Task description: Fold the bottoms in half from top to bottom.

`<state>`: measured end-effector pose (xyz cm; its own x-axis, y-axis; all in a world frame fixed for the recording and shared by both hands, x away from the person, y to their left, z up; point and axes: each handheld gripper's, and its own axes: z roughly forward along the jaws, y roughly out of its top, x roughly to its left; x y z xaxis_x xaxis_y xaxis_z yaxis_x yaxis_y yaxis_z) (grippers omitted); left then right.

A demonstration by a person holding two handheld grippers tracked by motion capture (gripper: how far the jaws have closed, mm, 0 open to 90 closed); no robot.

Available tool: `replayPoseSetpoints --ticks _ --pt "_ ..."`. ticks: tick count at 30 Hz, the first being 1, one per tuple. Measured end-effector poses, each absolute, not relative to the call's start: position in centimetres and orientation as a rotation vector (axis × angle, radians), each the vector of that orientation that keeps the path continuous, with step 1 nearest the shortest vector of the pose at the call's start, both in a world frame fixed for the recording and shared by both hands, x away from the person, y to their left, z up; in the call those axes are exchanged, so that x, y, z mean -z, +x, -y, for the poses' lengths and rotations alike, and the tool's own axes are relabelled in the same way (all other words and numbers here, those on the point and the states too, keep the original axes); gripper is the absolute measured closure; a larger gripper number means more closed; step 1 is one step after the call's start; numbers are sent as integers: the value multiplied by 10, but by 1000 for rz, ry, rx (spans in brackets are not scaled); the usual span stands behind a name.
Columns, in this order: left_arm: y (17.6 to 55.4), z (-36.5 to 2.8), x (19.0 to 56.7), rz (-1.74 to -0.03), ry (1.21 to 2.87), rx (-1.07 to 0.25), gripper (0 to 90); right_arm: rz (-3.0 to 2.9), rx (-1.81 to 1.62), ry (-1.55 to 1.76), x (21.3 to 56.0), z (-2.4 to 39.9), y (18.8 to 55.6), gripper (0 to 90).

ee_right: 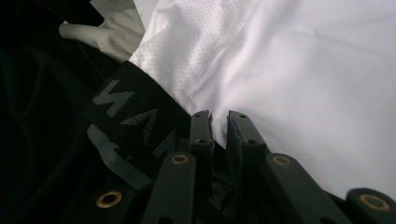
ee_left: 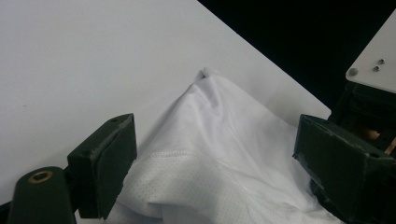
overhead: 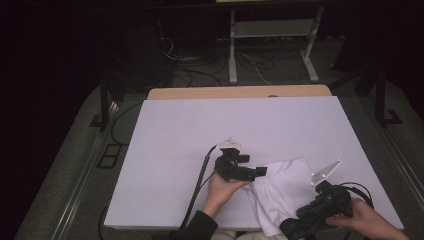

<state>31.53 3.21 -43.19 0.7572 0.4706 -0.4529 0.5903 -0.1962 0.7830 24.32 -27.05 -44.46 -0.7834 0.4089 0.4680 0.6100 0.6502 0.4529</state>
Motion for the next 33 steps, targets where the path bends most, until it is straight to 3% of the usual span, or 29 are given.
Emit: replayPoseSetpoints --ticks 17,33 --pt "319 -37 433 -825 1864 123 129 2571 1140 -914 409 289 264 407" --pt "322 -40 435 -835 1870 129 131 2576 1210 -1025 409 306 294 178"
